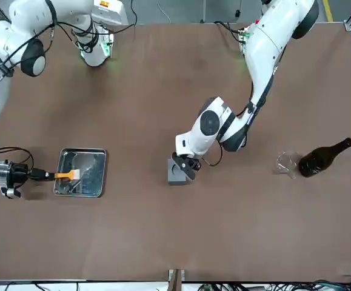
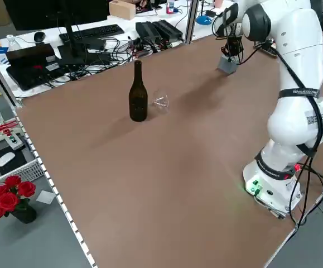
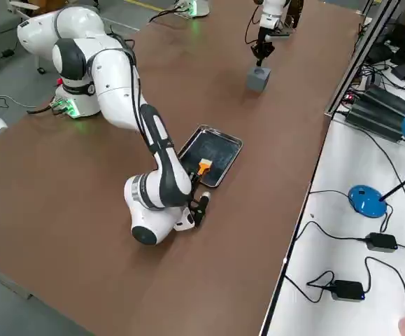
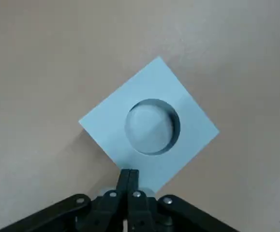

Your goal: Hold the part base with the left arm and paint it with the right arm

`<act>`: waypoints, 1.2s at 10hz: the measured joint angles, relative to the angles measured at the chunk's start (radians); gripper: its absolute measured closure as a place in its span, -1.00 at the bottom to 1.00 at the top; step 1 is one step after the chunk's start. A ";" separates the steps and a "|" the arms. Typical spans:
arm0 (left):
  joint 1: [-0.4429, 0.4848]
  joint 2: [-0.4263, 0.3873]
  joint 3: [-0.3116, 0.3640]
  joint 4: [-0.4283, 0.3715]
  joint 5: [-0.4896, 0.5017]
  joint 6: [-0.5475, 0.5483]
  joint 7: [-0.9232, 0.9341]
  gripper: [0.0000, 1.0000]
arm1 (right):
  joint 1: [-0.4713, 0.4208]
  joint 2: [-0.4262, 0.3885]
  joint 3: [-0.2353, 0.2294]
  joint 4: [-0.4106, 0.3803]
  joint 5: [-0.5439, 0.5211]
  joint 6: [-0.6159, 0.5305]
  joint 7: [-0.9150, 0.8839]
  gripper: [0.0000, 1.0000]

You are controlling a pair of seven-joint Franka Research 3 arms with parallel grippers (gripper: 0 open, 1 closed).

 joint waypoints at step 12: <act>0.003 0.000 0.001 0.014 0.002 0.000 0.000 0.96 | 0.094 -0.230 -0.005 0.022 -0.231 0.050 0.188 0.91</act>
